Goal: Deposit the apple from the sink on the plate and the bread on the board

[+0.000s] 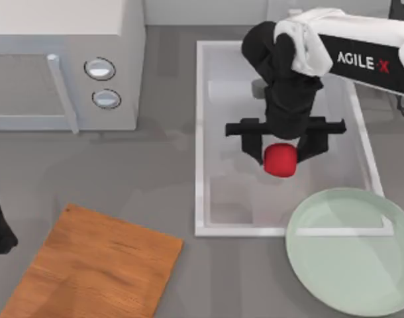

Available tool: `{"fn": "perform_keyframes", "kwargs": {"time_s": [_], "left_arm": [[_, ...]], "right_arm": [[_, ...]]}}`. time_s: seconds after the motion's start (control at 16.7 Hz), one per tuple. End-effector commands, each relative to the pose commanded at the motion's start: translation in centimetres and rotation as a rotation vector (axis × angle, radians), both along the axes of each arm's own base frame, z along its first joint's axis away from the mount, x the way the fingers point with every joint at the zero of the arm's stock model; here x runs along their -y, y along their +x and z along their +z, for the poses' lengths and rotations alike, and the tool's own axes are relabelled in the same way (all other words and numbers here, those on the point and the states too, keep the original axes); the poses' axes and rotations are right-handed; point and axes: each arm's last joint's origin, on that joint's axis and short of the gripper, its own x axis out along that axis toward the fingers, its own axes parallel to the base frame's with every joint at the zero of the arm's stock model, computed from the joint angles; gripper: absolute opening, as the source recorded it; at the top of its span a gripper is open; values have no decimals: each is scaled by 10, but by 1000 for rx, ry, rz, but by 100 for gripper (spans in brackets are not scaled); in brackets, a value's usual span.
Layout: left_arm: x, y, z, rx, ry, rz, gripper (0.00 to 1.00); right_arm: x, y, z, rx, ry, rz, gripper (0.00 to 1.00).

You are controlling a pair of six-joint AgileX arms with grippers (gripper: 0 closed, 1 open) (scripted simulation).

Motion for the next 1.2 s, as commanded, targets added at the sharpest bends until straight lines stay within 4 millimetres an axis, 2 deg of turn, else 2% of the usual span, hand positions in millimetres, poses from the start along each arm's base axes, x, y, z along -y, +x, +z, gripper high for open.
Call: {"fn": "perform_keyframes", "kwargs": {"time_s": [0.12,0.42,0.66,0.9,1.2], "left_arm": [[0,0,0,0,0,0,100],[0,0,0,0,0,0,100],[0,0,0,0,0,0,100],[0,0,0,0,0,0,100],[0,0,0,0,0,0,100]], "right_arm": [[1,-1,15,6,3,0,0],[0,-1,14,5,3,-1,0],[5,-7,43,49,24,-1,0],[18,-29,72,60,32,-2,0],[42,-70,98,36,27,-3,0]]}}
